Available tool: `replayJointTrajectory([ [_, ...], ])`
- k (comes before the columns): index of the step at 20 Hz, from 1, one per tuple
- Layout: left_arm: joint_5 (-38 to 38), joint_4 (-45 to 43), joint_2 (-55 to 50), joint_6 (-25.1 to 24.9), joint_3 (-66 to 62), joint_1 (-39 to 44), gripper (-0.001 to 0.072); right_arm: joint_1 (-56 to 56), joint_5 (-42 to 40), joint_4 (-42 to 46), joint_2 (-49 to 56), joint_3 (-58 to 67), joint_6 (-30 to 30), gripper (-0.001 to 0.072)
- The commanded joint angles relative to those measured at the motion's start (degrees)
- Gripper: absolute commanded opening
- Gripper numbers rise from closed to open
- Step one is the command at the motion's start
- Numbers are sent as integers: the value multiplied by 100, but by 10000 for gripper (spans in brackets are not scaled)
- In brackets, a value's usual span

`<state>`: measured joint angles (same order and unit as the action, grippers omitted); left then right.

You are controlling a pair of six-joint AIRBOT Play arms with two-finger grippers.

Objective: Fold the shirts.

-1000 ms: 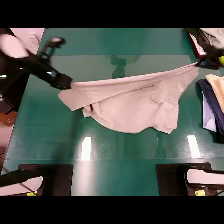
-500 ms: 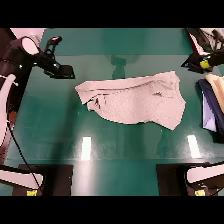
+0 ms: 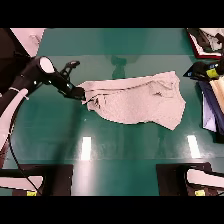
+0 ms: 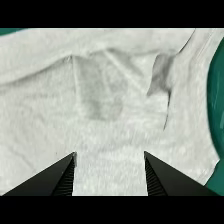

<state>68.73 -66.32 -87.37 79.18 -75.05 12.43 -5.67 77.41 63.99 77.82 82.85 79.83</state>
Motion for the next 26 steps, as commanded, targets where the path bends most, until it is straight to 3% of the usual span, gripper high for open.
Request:
replayJointTrajectory([
  [1, -925, 592, 42, 98, 717, 98, 502, 92, -146, -2, -616, -756, -87, 480],
  [9, -968, 863, -319, 103, 807, 101, 498, 44, -208, 7, -1043, -1178, -87, 479],
  [10, -975, 929, -321, 127, 809, 98, 413, 46, -192, 7, -1040, -1178, -85, 478],
  [11, -984, 979, -321, 98, 809, 101, 95, 44, -177, 7, -1040, -1180, -85, 478],
  [12, -981, 1084, -321, 7, 809, 101, 26, 44, -138, 9, -1040, -1178, -85, 478],
  [15, -575, 1010, -223, -13, 691, 50, 21, -188, 372, 57, -1056, -1325, -76, 478],
  [19, -328, 796, 734, -179, 660, -236, 22, -1329, 553, 68, -1488, -2789, -24, 478],
  [22, -192, 804, 1141, -232, 660, -282, 22, -2153, 144, 50, -1554, -4057, -33, 447],
  [26, -103, 846, 1167, -219, 662, -282, 23, -2251, -640, -575, -1207, -4758, -328, 447],
])
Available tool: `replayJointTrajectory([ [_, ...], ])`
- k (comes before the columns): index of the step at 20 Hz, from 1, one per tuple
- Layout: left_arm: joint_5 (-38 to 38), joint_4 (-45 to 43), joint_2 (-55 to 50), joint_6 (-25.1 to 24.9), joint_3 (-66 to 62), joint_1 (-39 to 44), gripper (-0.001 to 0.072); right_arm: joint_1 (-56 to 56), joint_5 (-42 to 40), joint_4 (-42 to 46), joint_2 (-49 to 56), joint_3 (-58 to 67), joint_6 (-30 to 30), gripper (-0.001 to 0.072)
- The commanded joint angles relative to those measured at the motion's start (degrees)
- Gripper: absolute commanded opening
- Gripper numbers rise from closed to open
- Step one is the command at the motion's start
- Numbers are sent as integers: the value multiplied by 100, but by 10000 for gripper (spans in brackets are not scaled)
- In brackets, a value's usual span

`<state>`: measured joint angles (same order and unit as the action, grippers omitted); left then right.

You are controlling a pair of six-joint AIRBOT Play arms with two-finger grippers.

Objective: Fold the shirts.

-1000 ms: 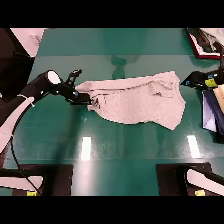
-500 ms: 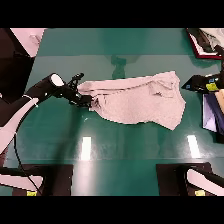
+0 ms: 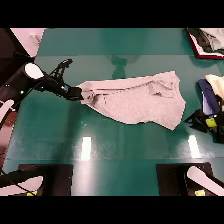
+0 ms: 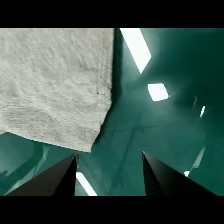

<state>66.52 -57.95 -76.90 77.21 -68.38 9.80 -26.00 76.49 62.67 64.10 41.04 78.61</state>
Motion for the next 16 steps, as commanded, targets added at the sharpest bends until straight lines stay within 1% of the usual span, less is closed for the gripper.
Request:
replayJointTrajectory([
  [1, 166, 9, 120, -20, -4, -20, 23, -221, -739, -638, 319, -592, -238, 447],
  [4, 264, 9, 120, -7, -4, -20, 23, -184, -1062, -1298, 743, -566, -516, 445],
  [7, 249, 9, 120, 0, -4, -20, 23, 280, -1217, -1318, 1123, -566, -592, 434],
  [8, 254, 4, 120, 48, -4, -20, 23, 481, -1346, -1314, 1172, -566, -608, 415],
  [10, 254, -9, 120, 68, -4, -22, 23, 732, -1604, -1296, 1082, -566, -608, 211],
  [11, 254, -50, 133, 157, -7, -22, 22, 767, -1650, -1298, 949, -566, -608, 105],
  [12, 249, -76, 177, 249, -7, -35, 22, 748, -1631, -1298, 763, -566, -608, 15],
  [14, 96, -4, 382, 461, -76, -223, 22, 570, -1460, -1294, 282, -455, -605, 15],
  [16, -201, 190, 713, 673, -289, -636, 22, 380, -1073, -1300, -146, 70, -599, 14],
])
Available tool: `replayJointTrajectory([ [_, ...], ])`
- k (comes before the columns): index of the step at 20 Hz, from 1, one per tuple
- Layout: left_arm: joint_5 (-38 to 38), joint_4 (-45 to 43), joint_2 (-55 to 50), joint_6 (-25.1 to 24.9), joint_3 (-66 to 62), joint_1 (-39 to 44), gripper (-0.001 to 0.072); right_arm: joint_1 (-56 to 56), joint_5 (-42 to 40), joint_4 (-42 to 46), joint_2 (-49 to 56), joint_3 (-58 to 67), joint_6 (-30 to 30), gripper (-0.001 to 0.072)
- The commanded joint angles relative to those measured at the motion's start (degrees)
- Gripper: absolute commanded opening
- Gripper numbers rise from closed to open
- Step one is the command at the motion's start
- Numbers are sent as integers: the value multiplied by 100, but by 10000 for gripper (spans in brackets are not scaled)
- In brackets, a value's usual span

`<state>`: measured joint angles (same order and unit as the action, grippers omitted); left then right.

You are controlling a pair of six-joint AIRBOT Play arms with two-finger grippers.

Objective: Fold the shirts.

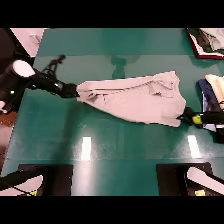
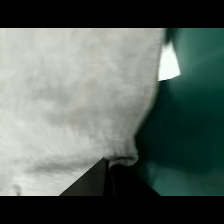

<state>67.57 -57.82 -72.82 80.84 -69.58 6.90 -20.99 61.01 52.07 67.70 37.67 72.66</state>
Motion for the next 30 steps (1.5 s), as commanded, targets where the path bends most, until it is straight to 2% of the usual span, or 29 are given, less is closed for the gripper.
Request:
replayJointTrajectory([
  [1, -400, 376, 481, 339, -343, -612, 22, -164, 625, -251, -669, 758, 59, 14],
  [5, -595, 1204, 979, 334, -1451, -1325, 22, 39, 876, -260, -1047, 2643, 348, 13],
  [10, -448, 1217, 1327, 317, -3512, -1349, 23, 531, 1091, -243, -1126, 5410, 562, 14],
  [15, -153, 1106, 1655, 321, -5191, -1346, 22, 509, 1602, 9, -1126, 7661, 750, 14],
  [19, -76, 1008, 2304, 339, -5239, -1346, 21, 516, 2131, 529, -1263, 8408, 951, 13],
  [22, 85, 914, 2590, 424, -5250, -1349, 21, 516, 2179, 1021, -1679, 7790, 1141, 13],
  [24, 608, 337, 2583, 654, -5158, -1349, 21, 516, 2415, 1456, -1749, 7525, 1263, 12],
  [27, 1150, -595, 2577, 927, -3895, -1349, 21, 520, 3235, 1661, -1200, 7580, 1456, 11],
  [30, 1130, -372, 2277, 874, -2194, -1346, 21, 907, 3919, 1718, -96, 7816, 1722, 11],
])
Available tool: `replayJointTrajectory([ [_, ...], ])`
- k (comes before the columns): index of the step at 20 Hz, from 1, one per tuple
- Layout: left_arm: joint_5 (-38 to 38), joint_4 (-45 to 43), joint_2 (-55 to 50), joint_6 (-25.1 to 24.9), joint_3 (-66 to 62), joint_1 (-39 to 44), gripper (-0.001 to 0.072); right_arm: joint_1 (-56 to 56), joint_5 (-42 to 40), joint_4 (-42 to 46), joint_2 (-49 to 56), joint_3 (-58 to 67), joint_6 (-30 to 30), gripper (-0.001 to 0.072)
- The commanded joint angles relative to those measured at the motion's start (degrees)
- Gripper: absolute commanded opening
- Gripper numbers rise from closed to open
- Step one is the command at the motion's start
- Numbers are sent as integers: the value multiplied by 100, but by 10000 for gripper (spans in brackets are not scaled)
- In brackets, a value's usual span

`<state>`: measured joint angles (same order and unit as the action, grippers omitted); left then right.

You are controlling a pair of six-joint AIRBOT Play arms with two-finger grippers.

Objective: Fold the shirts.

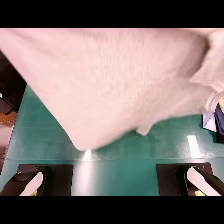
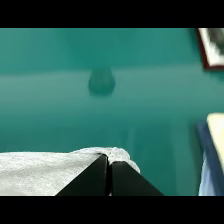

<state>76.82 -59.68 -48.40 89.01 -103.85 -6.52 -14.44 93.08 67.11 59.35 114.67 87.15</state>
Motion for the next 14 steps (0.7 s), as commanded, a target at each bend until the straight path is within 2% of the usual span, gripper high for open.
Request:
replayJointTrajectory([
  [1, 199, -28, -391, 46, 1674, -4, 21, 476, 800, 251, 1123, 138, 315, 11],
  [5, -109, 160, -1740, -168, 2509, 166, 22, 1169, 1187, 1106, 2813, 83, 647, 11],
  [7, -741, 186, -2457, -297, 2505, 426, 22, 1292, 951, 1097, 3528, 59, 621, 11],
  [9, -1742, 186, -3077, -520, 2444, 686, 21, 1300, 280, 1104, 3971, 59, 490, 11],
  [11, -2726, 234, -3550, -507, 2291, 809, 22, 1248, -702, 1102, 4256, 59, 428, 11],
  [14, -3445, 660, -4109, -866, 1851, 833, 22, 1165, -1784, 1102, 4444, 59, 420, 11],
])
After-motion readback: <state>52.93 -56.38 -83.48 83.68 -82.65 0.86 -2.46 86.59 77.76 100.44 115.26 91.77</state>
